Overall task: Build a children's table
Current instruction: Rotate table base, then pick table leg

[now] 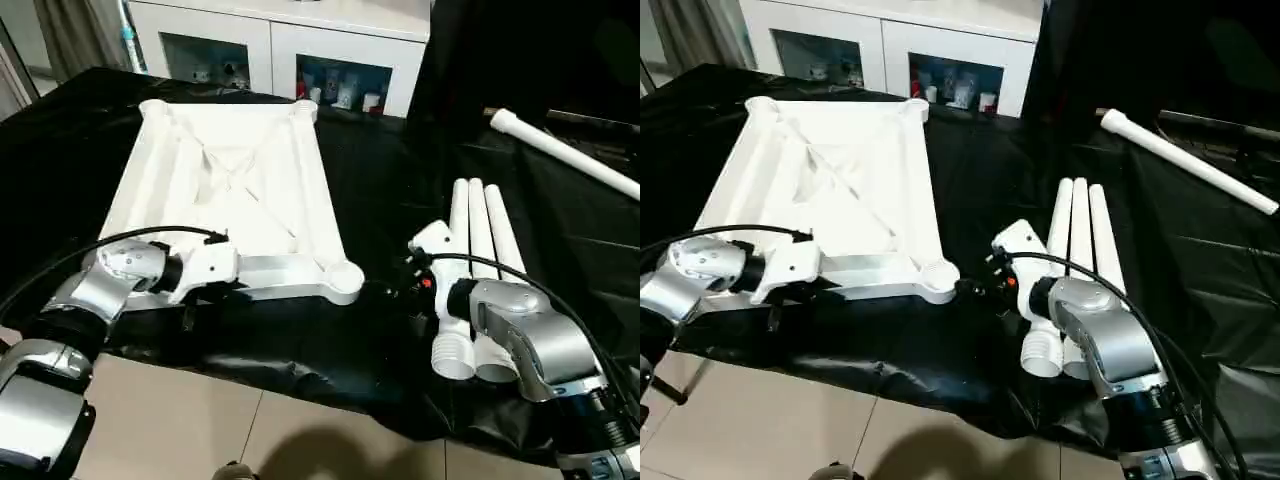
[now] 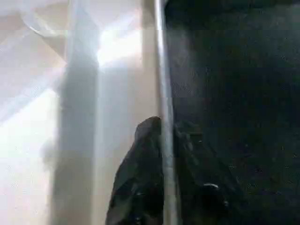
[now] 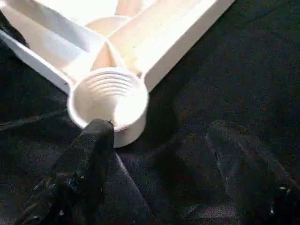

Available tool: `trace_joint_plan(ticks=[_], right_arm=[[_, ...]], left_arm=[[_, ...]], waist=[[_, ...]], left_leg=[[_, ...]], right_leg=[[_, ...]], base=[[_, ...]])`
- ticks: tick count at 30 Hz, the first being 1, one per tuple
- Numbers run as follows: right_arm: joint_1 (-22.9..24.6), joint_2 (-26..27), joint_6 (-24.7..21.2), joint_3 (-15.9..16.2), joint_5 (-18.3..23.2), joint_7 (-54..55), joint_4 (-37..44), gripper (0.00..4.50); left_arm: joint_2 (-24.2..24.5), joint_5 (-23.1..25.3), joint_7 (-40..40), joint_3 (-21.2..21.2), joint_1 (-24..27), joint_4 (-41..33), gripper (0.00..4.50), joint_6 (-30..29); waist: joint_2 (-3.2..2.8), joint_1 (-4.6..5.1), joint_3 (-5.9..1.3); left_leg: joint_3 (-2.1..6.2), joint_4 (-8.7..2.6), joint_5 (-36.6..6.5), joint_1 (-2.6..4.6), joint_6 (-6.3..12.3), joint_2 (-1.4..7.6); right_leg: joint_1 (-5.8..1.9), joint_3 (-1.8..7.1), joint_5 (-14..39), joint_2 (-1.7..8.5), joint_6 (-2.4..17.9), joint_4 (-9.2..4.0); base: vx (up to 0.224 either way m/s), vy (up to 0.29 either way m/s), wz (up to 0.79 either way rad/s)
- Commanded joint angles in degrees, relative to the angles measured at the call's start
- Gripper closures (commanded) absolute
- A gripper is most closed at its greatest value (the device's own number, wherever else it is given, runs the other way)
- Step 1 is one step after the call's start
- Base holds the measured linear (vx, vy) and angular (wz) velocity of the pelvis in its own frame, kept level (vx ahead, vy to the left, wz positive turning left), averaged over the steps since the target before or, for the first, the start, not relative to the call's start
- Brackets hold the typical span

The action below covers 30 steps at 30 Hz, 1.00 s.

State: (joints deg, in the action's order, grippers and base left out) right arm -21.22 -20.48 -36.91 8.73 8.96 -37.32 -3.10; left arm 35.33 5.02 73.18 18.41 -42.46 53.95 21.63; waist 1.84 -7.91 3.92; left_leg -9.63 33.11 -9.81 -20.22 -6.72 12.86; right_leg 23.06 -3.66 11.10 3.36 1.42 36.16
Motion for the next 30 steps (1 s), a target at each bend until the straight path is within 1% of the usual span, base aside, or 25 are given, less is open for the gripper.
trace_joint_plan(ticks=[1, 2, 5, 7, 8, 9, 10, 11, 12, 13, 14, 15, 16, 17, 18, 20, 21, 22, 23, 24, 25, 27, 28, 29, 30], right_arm=[[-0.7, 0.0, -0.1, 0.1, -0.1, 0.4, -0.5, 1.06], [-0.7, 0.1, -0.3, 0.2, -0.1, 0.6, -0.4, 1.06], [-0.8, 0.6, -1.3, 0.2, -0.5, 1.9, -0.2, 1.06], [-0.9, 0.7, -1.9, 0.2, -0.9, 2.6, -0.1, 1.06], [-1.4, 1.1, -3.8, -0.1, -1.4, 4.3, 0.0, 1.06], [-2.4, 1.8, -6.9, -1.1, -1.8, 6.8, 0.1, 1.06], [-4.1, 3.1, -10.2, -3.5, -1.7, 10.2, 0.0, 1.06], [-4.1, 3.1, -10.2, -3.5, -1.7, 10.2, 0.0, 1.06], [-5.1, 4.0, -11.8, -5.6, -1.6, 12.5, -0.1, 1.06], [-5.6, 4.7, -12.8, -7.0, -1.5, 14.1, -0.1, 1.06], [-5.9, 4.9, -13.5, -8.1, -1.8, 15.6, 0.8, 0.79], [-5.9, 5.0, -13.8, -8.6, -2.1, 16.4, 1.6, 0.72], [-6.0, 5.3, -15.1, -9.2, -2.5, 17.4, 2.3, 0.72], [-6.2, 5.9, -18.0, -10.5, -3.1, 19.5, 3.8, 0.66], [-6.5, 6.3, -20.0, -11.1, -3.4, 20.5, 4.8, 0.66], [-6.9, 7.2, -23.2, -12.1, -3.6, 22.0, 6.4, 0.34], [-7.3, 7.7, -25.5, -12.7, -3.9, 22.8, 7.1, 0.26], [-7.7, 8.3, -27.7, -13.2, -4.1, 23.8, 7.7, 0.26], [-8.1, 9.0, -30.3, -13.7, -4.5, 25.0, 8.6, 0.09], [-8.1, 9.2, -30.8, -13.7, -4.6, 25.2, 9.0, 0.03], [-8.2, 9.5, -31.4, -14.0, -4.4, 26.0, 9.3, 0.03], [-8.8, 10.8, -33.4, -15.7, -4.4, 28.0, 9.5, 0.00], [-8.9, 10.9, -33.8, -16.0, -4.5, 28.2, 9.5, 0.00], [-9.3, 11.7, -36.6, -17.7, -4.6, 29.3, 9.2, 0.00], [-9.2, 11.7, -37.0, -17.8, -4.6, 29.3, 9.2, 0.00]], left_arm=[[1.2, -2.3, 1.4, -2.2, -1.8, -2.1, 3.67, 0.0], [1.7, -2.8, 1.6, -2.7, -1.7, -2.8, 3.56, 0.1], [3.5, -4.8, 3.5, -4.4, -1.2, -4.9, 3.36, 0.0], [4.0, -5.5, 3.4, -5.1, -0.9, -5.7, 3.10, -0.2], [4.4, -7.0, 3.0, -6.6, -0.6, -7.4, 3.10, -1.9], [4.8, -9.0, 1.6, -8.8, -0.1, -9.9, 3.06, -4.3], [4.7, -10.5, -2.4, -11.7, 0.2, -12.7, 2.96, -7.8], [4.7, -10.5, -2.4, -11.7, 0.2, -12.7, 2.80, -7.8], [4.3, -11.0, -5.3, -13.3, 0.8, -14.3, 2.71, -8.3], [4.0, -11.4, -7.2, -14.4, 1.3, -15.5, 2.67, -8.4], [3.5, -11.2, -10.6, -15.5, 2.1, -17.5, 2.61, -11.6], [3.2, -10.9, -12.8, -16.1, 2.6, -18.8, 2.50, -14.0], [2.1, -11.7, -15.2, -17.3, 3.4, -20.7, 2.50, -16.8], [-0.6, -13.9, -20.5, -19.7, 5.5, -25.5, 2.26, -22.9], [-2.5, -15.2, -23.8, -21.1, 7.3, -29.2, 2.26, -25.9], [-5.5, -16.6, -29.2, -22.9, 10.1, -35.1, 2.18, -32.3], [-7.2, -15.5, -32.9, -23.7, 11.5, -37.7, 2.11, -33.9], [-8.5, -14.7, -35.4, -23.9, 12.8, -40.2, 2.11, -35.0], [-10.4, -12.2, -38.6, -23.5, 15.4, -43.9, 1.88, -34.5], [-11.0, -11.3, -39.4, -23.2, 16.4, -45.1, 1.82, -33.7], [-11.5, -11.0, -40.1, -22.6, 17.5, -46.9, 1.82, -34.2], [-14.3, -13.1, -42.5, -22.2, 20.3, -52.5, 1.67, -37.2], [-14.8, -13.3, -43.0, -22.1, 20.8, -53.4, 1.54, -37.5], [-17.7, -14.3, -45.9, -22.1, 23.4, -58.2, 1.54, -38.8], [-18.0, -14.2, -46.3, -22.1, 23.7, -58.8, 1.54, -38.7]], waist=[[-0.40, 0.09, -4.55], [-0.24, 0.09, -4.50], [-0.47, -0.03, -4.42], [-0.41, 0.07, -4.32], [-0.43, 0.01, -4.35], [-0.60, 0.12, -4.39], [-0.58, 0.28, -4.37], [-0.57, 0.38, -4.35], [-0.38, 0.43, -4.36], [-0.37, 0.31, -4.29], [-0.02, 0.39, -4.24], [-0.11, 0.25, -4.29], [-0.19, 0.26, -4.26], [0.17, 0.37, -4.35], [0.25, 0.59, -4.44], [0.19, 0.40, -4.47], [0.31, 0.51, -4.54], [0.33, 0.63, -4.51], [0.70, 1.02, -4.40], [0.81, 1.17, -4.35], [0.75, 1.36, -4.38], [0.77, 1.66, -4.22], [0.94, 1.84, -4.21], [0.95, 1.89, -4.19], [1.03, 2.03, -4.08]], left_leg=[[-0.29, -3.32, -8.7, 0.45, -1.95, 0.38], [-0.33, -3.35, -8.8, 0.44, -1.89, 0.37], [-0.29, -3.43, -9.5, 0.56, -2.14, 0.41], [-0.26, -3.51, -10.1, 0.52, -2.57, 0.40], [-0.25, -3.52, -10.1, 0.59, -2.66, 0.43], [-0.24, -3.52, -9.8, 0.60, -3.01, 0.44], [-0.24, -3.52, -9.7, 0.63, -3.40, 0.43], [-0.20, -3.56, -9.7, 0.64, -3.54, 0.45], [-0.21, -3.46, -9.9, 0.59, -3.67, 0.40], [-0.26, -3.44, -10.0, 0.71, -3.68, 0.34], [-0.33, -3.46, -10.0, 0.68, -3.73, 0.35], [-0.34, -3.39, -9.4, 0.71, -3.70, 0.33], [-0.35, -3.39, -9.2, 0.64, -3.70, 0.33], [-0.39, -3.40, -8.3, 0.49, -3.65, 0.27], [-0.32, -3.31, -7.3, 0.52, -3.77, 0.56], [-0.40, -3.17, -6.8, 0.32, -3.07, 0.24], [-0.38, -3.15, -6.8, 0.22, -3.09, 0.20], [-0.36, -3.20, -6.9, 0.28, -3.11, 0.28], [-0.23, -3.31, -7.1, 0.28, -3.08, 0.34], [-0.29, -3.30, -7.3, 0.27, -3.04, 0.21], [-0.29, -3.28, -7.4, 0.29, -3.11, 0.13], [-0.31, -3.32, -8.2, 0.36, -3.23, 0.00], [-0.32, -3.29, -8.4, 0.39, -3.27, 0.04], [-0.40, -3.23, -8.8, 0.55, -3.28, 0.08], [-0.31, -3.27, -8.8, 0.24, -3.25, 0.07]], right_leg=[[-3.24, 3.00, 6.0, 4.46, 9.1, -3.60], [-3.23, 2.99, 6.3, 4.46, 9.1, -3.66], [-3.07, 3.01, 8.2, 4.56, 8.8, -3.76], [-3.06, 2.97, 9.1, 4.46, 8.5, -3.80], [-3.03, 2.97, 9.2, 4.51, 8.5, -3.76], [-2.96, 2.97, 8.8, 4.39, 8.8, -3.54], [-2.96, 2.95, 8.2, 4.33, 9.2, -3.33], [-2.94, 2.93, 8.2, 4.30, 9.4, -3.28], [-2.93, 2.96, 8.8, 4.38, 9.3, -3.35], [-2.83, 3.00, 9.8, 4.38, 8.8, -3.58], [-2.83, 3.03, 10.0, 4.31, 8.6, -3.53], [-2.81, 3.04, 9.9, 4.33, 8.1, -3.48], [-2.84, 3.07, 9.7, 4.30, 7.9, -3.46], [-3.03, 3.05, 8.9, 4.16, 7.6, -3.26], [-3.04, 2.99, 6.1, 4.14, 8.8, -2.79], [-3.06, 2.99, 6.2, 4.14, 9.0, -3.02], [-3.23, 3.01, 6.0, 3.99, 8.5, -2.96], [-3.19, 3.01, 5.8, 3.89, 8.2, -3.03], [-3.32, 2.98, 6.1, 3.82, 7.6, -3.33], [-3.30, 3.01, 6.8, 3.81, 7.2, -3.45], [-3.30, 3.09, 8.1, 3.82, 6.3, -3.59], [-3.09, 3.12, 10.2, 3.72, 5.3, -3.93], [-3.07, 3.09, 10.6, 3.69, 5.4, -3.97], [-2.89, 3.11, 11.1, 3.66, 5.4, -3.97], [-3.07, 3.05, 11.1, 3.58, 5.6, -4.05]], base=[[0.000, 0.000, 0.00], [0.000, 0.000, 0.00], [0.000, 0.000, 0.00], [0.000, 0.000, 0.00], [0.000, 0.000, 0.00], [0.000, 0.000, 0.00], [0.000, 0.000, 0.00], [0.000, 0.000, 0.00], [0.000, 0.000, 0.00], [0.000, 0.000, 0.00], [0.000, 0.000, 0.00], [0.000, 0.000, 0.00], [0.000, 0.000, 0.00], [0.000, 0.000, 0.00], [0.000, 0.000, 0.00], [0.000, 0.000, 0.00], [0.000, 0.000, 0.00], [0.000, 0.000, 0.00], [0.000, 0.000, 0.00], [0.000, 0.000, 0.00], [0.000, 0.000, 0.00], [0.000, 0.000, 0.00], [0.000, 0.000, 0.00], [0.000, 0.000, 0.00], [0.000, 0.000, 0.00]])
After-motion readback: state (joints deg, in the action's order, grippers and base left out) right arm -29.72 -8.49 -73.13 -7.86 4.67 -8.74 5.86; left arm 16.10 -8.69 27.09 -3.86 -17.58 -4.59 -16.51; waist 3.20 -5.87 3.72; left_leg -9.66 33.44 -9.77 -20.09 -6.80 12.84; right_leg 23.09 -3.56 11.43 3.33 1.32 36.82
